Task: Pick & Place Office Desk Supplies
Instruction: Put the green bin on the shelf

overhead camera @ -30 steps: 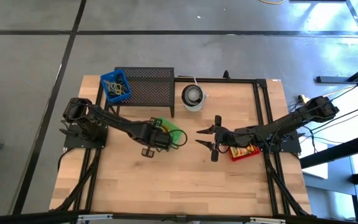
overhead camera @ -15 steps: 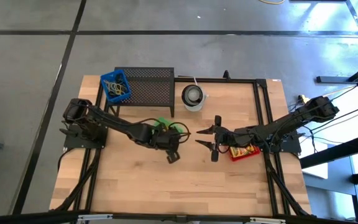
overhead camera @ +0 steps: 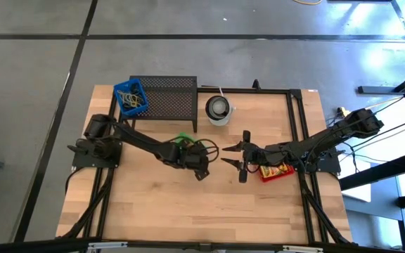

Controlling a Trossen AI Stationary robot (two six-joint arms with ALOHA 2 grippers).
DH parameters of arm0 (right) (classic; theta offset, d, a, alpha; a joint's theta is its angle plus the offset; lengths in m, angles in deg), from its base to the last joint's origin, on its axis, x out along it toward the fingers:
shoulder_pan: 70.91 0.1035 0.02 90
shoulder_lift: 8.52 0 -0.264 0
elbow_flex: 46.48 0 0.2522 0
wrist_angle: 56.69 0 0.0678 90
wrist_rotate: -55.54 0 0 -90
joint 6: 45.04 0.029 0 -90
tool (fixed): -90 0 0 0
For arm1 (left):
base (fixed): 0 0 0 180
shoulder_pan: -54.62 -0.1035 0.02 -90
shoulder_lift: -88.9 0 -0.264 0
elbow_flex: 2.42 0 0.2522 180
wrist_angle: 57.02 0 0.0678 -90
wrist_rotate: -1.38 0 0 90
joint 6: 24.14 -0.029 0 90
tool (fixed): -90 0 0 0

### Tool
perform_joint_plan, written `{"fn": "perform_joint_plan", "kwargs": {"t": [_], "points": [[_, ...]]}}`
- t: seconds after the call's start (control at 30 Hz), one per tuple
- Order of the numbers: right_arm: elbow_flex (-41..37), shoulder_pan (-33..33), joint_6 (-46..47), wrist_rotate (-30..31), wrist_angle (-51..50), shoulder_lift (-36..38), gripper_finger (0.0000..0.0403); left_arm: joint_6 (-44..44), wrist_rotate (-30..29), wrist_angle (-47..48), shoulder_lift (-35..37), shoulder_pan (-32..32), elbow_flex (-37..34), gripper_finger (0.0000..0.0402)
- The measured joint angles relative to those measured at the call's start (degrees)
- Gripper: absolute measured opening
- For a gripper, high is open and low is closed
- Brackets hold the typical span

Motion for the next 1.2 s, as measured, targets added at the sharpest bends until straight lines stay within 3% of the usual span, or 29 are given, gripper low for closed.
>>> {"fn": "perform_joint_plan", "kwargs": {"t": [0.27, 0.67, 0.87, 1.0, 1.2], "points": [[0.0, 0.0, 0.0, 0.0, 0.0, 0.0, 0.0169, -0.9, 3.8, -0.5, -1.9, 0.3, 0.0, 0.0162], [0.0, 0.0, 0.0, 0.0, 0.0, 0.0, 0.0169, -7.3, 8.7, -0.5, -1.9, 3.2, 0.0, 0.0013], [0.0, 0.0, 0.0, 0.0, 0.0, 0.0, 0.0169, -7.4, 11.9, -0.6, -1.6, 4.6, 0.0, 0.0009], [0.0, 0.0, 0.0, 0.0, 0.0, 0.0, 0.0169, -11.9, 14.9, -0.3, -0.9, 6.8, 0.0, 0.0006], [0.0, 0.0, 0.0, 0.0, 0.0, 0.0, 0.0169, -16.3, 14.4, 3.9, 2.6, 9.8, 0.0, 0.0006]]}}
